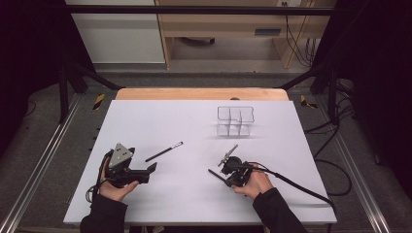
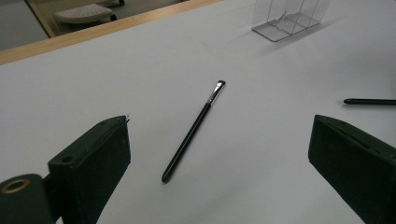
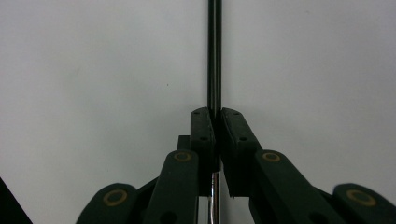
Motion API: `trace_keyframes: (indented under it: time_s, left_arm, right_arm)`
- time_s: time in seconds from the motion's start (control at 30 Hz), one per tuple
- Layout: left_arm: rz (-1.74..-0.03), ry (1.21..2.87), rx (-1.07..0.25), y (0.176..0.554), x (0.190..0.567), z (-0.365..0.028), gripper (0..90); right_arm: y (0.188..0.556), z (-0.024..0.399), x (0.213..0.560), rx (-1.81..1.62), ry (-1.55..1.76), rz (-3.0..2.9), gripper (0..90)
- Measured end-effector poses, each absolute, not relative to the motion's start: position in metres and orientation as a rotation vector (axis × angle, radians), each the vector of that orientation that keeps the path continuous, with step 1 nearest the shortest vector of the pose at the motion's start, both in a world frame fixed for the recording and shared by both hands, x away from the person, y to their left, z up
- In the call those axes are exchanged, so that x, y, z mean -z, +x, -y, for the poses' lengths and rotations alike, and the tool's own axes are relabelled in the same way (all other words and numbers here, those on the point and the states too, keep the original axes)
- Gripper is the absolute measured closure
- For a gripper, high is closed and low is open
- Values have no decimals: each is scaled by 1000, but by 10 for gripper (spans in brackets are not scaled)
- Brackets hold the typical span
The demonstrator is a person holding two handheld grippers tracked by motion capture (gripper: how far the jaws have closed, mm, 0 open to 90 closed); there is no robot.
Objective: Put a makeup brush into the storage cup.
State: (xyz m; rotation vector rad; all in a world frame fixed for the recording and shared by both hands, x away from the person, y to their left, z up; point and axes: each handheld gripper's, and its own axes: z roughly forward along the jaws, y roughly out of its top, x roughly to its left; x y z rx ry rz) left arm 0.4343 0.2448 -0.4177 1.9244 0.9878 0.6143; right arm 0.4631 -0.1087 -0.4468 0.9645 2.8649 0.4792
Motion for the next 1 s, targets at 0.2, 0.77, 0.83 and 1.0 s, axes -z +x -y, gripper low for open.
trace_keyframes:
  time_s: [0.2, 0.77, 0.83, 1.0]
  left_arm:
    - [-984, 1926, -613, 434, 418, -244, 47]
    - [-912, 1982, -611, 431, 415, -232, 47]
    - [-900, 1992, -609, 431, 415, -229, 47]
    - [-871, 2015, -610, 431, 413, -224, 47]
  right_arm:
    - [465, 114, 434, -553, 970, -2832, 843]
    - [474, 118, 387, -738, 914, -2802, 844]
    - [475, 117, 384, -751, 896, -2808, 844]
    - [477, 113, 377, -775, 860, -2824, 844]
